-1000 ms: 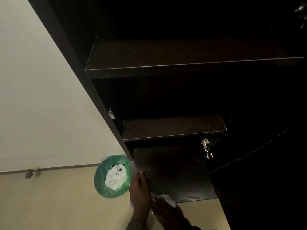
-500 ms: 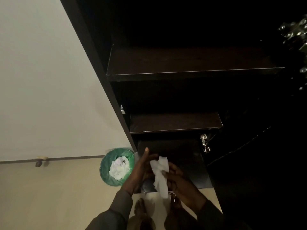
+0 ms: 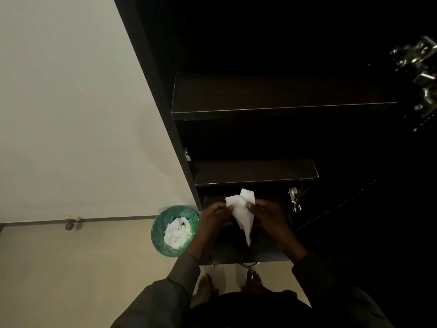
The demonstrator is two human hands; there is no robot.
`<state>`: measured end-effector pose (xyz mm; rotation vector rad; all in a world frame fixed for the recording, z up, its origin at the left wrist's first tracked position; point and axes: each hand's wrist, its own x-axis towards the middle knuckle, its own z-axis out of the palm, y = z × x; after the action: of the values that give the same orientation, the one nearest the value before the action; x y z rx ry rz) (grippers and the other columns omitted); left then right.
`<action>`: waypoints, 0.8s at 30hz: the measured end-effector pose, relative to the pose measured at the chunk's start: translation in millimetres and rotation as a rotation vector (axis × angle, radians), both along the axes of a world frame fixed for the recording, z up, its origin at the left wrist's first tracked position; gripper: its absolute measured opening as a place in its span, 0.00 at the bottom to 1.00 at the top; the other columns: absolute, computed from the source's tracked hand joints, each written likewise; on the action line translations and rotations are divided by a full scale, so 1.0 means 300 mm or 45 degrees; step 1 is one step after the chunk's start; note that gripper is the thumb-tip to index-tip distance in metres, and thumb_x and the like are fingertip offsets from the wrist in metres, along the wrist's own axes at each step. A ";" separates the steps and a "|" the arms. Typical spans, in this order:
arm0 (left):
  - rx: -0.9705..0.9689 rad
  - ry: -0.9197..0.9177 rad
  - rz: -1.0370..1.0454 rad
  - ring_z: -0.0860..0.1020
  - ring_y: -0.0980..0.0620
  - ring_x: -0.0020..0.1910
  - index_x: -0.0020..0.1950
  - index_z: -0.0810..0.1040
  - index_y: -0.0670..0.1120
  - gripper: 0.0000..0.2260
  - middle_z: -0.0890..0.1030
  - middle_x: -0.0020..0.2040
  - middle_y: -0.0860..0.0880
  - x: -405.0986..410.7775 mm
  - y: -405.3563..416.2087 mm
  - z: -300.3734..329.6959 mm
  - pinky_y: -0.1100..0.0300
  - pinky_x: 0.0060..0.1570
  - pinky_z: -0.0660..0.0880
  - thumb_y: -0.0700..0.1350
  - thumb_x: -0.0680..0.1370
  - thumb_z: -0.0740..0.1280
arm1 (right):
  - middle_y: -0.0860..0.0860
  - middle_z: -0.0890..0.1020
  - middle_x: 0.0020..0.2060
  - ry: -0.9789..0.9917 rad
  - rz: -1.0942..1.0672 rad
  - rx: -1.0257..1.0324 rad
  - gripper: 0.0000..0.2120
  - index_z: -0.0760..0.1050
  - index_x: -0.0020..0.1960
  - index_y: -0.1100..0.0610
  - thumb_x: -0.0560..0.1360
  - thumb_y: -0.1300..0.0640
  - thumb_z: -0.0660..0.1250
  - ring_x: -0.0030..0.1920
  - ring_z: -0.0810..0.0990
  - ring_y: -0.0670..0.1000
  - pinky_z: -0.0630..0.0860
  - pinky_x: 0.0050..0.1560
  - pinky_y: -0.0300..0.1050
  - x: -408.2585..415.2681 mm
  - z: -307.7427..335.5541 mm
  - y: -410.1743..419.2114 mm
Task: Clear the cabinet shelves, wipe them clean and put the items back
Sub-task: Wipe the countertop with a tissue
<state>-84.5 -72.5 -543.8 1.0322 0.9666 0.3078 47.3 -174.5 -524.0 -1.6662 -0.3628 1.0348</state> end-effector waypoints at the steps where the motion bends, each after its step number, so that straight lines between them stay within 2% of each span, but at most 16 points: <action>1: -0.029 -0.040 0.003 0.82 0.49 0.43 0.46 0.78 0.44 0.05 0.84 0.41 0.49 0.003 0.003 0.012 0.52 0.47 0.80 0.37 0.80 0.65 | 0.57 0.82 0.44 0.025 0.021 0.002 0.10 0.78 0.54 0.70 0.79 0.64 0.65 0.36 0.83 0.42 0.77 0.32 0.32 0.007 0.004 0.000; 3: -0.039 -0.072 -0.013 0.82 0.48 0.44 0.46 0.77 0.43 0.05 0.83 0.42 0.47 0.010 0.008 0.031 0.50 0.47 0.80 0.40 0.80 0.64 | 0.56 0.82 0.45 0.054 0.003 0.004 0.09 0.78 0.55 0.68 0.79 0.63 0.65 0.39 0.83 0.47 0.78 0.32 0.33 0.008 0.018 0.010; 5: 0.015 -0.054 -0.031 0.81 0.48 0.42 0.47 0.76 0.43 0.05 0.81 0.42 0.46 0.023 0.014 0.044 0.52 0.44 0.79 0.41 0.81 0.64 | 0.57 0.82 0.43 0.020 -0.037 0.012 0.08 0.78 0.52 0.70 0.78 0.64 0.66 0.40 0.82 0.50 0.78 0.33 0.34 0.013 0.021 0.020; 8: 0.183 0.050 -0.027 0.76 0.52 0.38 0.44 0.75 0.43 0.06 0.77 0.39 0.48 0.056 0.022 0.067 0.64 0.35 0.75 0.42 0.81 0.64 | 0.57 0.81 0.37 0.040 -0.083 0.046 0.10 0.78 0.50 0.71 0.78 0.62 0.67 0.40 0.81 0.54 0.81 0.40 0.42 0.024 0.042 0.024; 9: 0.239 0.083 -0.029 0.74 0.53 0.37 0.43 0.75 0.44 0.07 0.76 0.38 0.49 0.065 0.026 0.066 0.67 0.33 0.73 0.42 0.81 0.64 | 0.57 0.83 0.39 0.107 -0.080 0.049 0.10 0.78 0.52 0.69 0.79 0.61 0.66 0.42 0.83 0.55 0.82 0.44 0.47 0.029 0.046 0.021; 11: 0.252 0.090 -0.053 0.74 0.53 0.39 0.44 0.75 0.45 0.07 0.76 0.40 0.49 0.070 0.035 0.068 0.65 0.35 0.73 0.44 0.81 0.64 | 0.57 0.86 0.46 0.265 -0.018 0.075 0.10 0.79 0.56 0.62 0.78 0.58 0.67 0.48 0.85 0.56 0.82 0.51 0.53 0.036 0.053 0.012; 14: 0.115 -0.010 -0.106 0.78 0.51 0.44 0.48 0.76 0.45 0.05 0.79 0.44 0.49 0.067 0.045 0.087 0.61 0.39 0.76 0.44 0.81 0.64 | 0.56 0.86 0.52 0.293 0.100 0.100 0.13 0.78 0.60 0.59 0.76 0.59 0.70 0.53 0.85 0.55 0.81 0.55 0.53 0.039 0.054 0.004; 16: 0.038 -0.044 -0.141 0.82 0.52 0.43 0.53 0.77 0.45 0.04 0.82 0.45 0.50 0.060 0.051 0.092 0.60 0.38 0.79 0.41 0.79 0.67 | 0.56 0.86 0.51 0.266 0.080 0.082 0.12 0.78 0.59 0.59 0.76 0.61 0.70 0.51 0.85 0.55 0.82 0.54 0.53 0.042 0.053 0.001; 18: 0.002 -0.072 -0.209 0.84 0.54 0.43 0.57 0.76 0.45 0.14 0.84 0.46 0.50 0.052 0.054 0.090 0.60 0.37 0.80 0.35 0.75 0.72 | 0.57 0.86 0.50 0.252 0.023 0.086 0.11 0.78 0.59 0.60 0.76 0.62 0.69 0.49 0.85 0.56 0.83 0.50 0.53 0.043 0.057 -0.001; 20: 0.024 -0.020 -0.291 0.84 0.52 0.47 0.61 0.75 0.46 0.19 0.85 0.50 0.49 0.047 0.055 0.084 0.60 0.37 0.80 0.33 0.72 0.73 | 0.59 0.85 0.51 0.220 -0.012 0.116 0.11 0.78 0.59 0.62 0.77 0.63 0.68 0.50 0.85 0.59 0.83 0.47 0.54 0.045 0.057 -0.002; 24: -0.046 -0.066 -0.206 0.83 0.49 0.47 0.63 0.76 0.41 0.15 0.84 0.52 0.43 0.035 0.055 0.078 0.59 0.41 0.81 0.34 0.76 0.68 | 0.64 0.82 0.52 0.005 -0.041 0.210 0.09 0.79 0.55 0.68 0.76 0.71 0.65 0.52 0.83 0.62 0.83 0.42 0.45 0.052 0.043 0.019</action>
<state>-74.0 -56.0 -520.4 1.0578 0.8339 0.1815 62.8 -168.9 -511.1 -1.5173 -0.4070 0.9584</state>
